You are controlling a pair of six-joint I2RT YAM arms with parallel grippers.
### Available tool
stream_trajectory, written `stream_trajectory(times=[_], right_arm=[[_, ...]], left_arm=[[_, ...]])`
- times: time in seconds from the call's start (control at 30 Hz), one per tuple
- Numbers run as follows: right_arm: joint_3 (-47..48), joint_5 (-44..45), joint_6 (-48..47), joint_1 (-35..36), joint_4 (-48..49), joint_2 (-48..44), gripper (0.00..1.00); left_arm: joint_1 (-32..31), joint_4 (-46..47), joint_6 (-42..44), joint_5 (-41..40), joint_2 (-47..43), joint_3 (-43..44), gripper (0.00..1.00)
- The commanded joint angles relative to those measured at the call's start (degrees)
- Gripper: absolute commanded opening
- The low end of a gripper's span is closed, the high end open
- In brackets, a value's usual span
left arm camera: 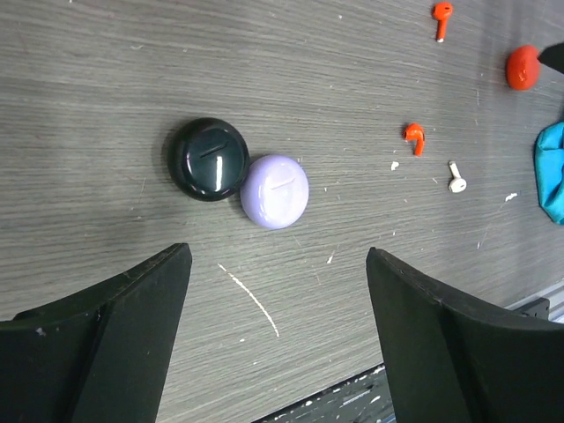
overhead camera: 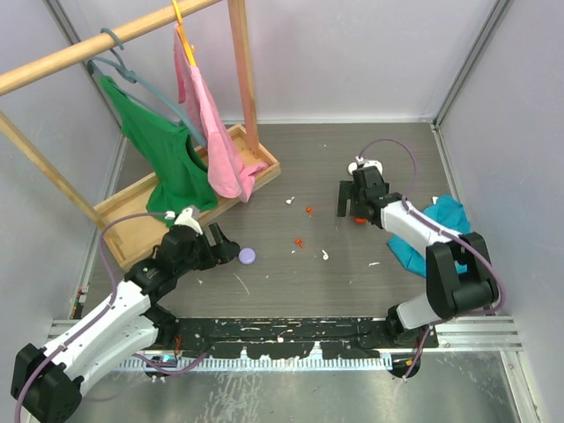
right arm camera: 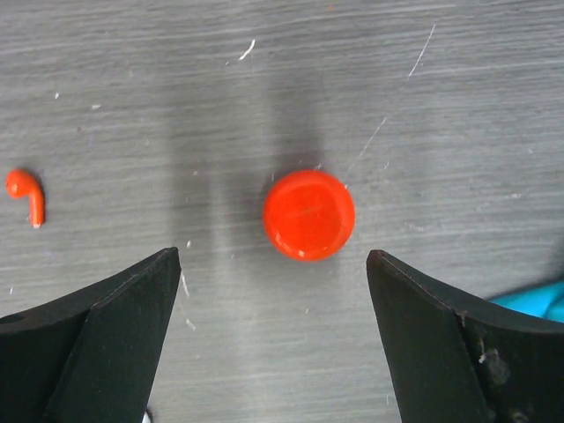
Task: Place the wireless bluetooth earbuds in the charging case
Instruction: Pick up the charging case at the center of the board.
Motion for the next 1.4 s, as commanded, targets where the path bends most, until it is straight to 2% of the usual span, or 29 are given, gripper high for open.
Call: stream_trajectory(times=[0.0, 0.1, 0.33, 0.67, 1.07, 1.37], right_arm=[[4.9, -10.3, -2.9, -6.0, 1.1, 5.4, 0.91], [7.2, -14.1, -4.9, -7.8, 0.9, 8.9, 0.87], [11.9, -13.0, -8.8, -8.0, -3.5, 14.8, 0.86], [15.9, -15.0, -12.0, -8.0, -9.9, 20.1, 0.76], [14.0, -16.6, -7.8, -7.4, -10.6, 17.3, 0.53], [10.9, -15.9, -2.5, -1.9, -8.1, 10.1, 0.46]], left_arm=[[0.3, 1.7, 4.7, 0.7, -2.2, 0.4, 0.83], [0.3, 3.0, 7.1, 2.7, -2.1, 1.2, 0.83], [0.3, 6.3, 9.7, 4.9, -2.1, 1.7, 0.82], [0.3, 10.0, 10.0, 10.4, 0.5, 2.2, 0.80], [0.3, 17.8, 7.3, 15.6, 4.6, 1.4, 0.77], [0.3, 25.9, 4.1, 17.5, 7.0, 0.0, 0.76]])
